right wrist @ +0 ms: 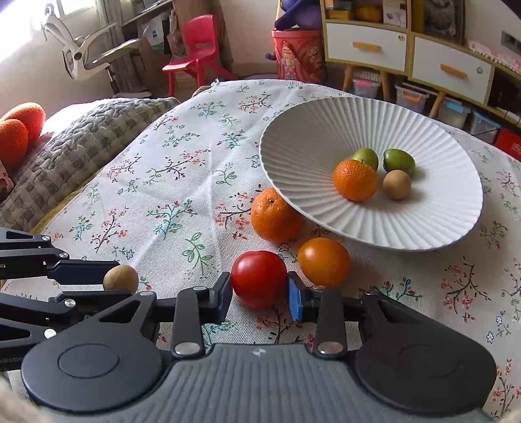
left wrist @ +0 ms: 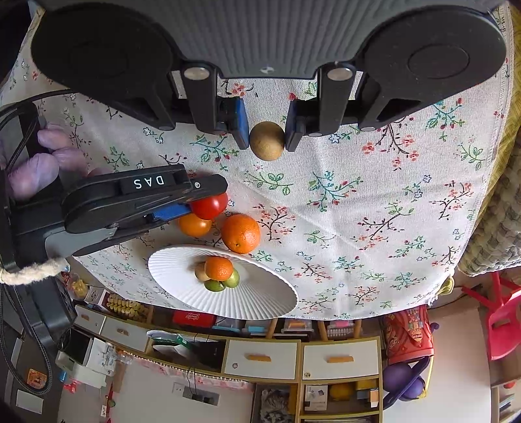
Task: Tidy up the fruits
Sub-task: 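Grasp the red tomato with the right tool while the left tool holds the potato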
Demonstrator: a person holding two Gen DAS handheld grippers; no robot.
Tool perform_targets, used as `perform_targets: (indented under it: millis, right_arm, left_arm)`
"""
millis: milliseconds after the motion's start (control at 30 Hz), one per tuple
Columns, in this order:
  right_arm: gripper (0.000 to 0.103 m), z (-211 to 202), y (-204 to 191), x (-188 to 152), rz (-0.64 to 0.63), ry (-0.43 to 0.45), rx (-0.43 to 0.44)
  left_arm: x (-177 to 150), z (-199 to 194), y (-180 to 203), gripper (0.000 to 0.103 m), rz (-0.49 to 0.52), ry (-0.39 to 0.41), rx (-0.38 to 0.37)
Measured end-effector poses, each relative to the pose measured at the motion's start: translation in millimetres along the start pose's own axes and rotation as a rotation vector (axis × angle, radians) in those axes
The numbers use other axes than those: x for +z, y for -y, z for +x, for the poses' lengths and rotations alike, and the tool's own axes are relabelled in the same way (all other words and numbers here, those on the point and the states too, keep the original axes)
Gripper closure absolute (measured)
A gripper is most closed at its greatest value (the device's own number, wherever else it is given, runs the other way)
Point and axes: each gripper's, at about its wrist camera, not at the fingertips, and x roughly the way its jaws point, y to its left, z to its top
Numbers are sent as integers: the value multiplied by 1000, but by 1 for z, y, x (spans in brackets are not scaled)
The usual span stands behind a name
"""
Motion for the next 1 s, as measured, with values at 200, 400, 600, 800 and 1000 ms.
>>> perform_targets:
  millis: [200,400,600,800,1000]
  right_arm:
    - [71,-7,5,-4,6,-5,8]
    - [71,-19,19,-8,45,4,12]
    - [71,-33,33,-10,88,38,3]
    - [71,-44,47,-9,119,84,-2]
    - [71,-50,59,-7,147,126,-11]
  left_arm:
    - [4,3,2,96,1,2,-2]
    - [10,7,9,96,1,3,-16]
    - [20,12,21,96,17,15,-21]
    - [33,16,33,96,28,38,-27]
    - [44,22,38,96,24,56,-18]
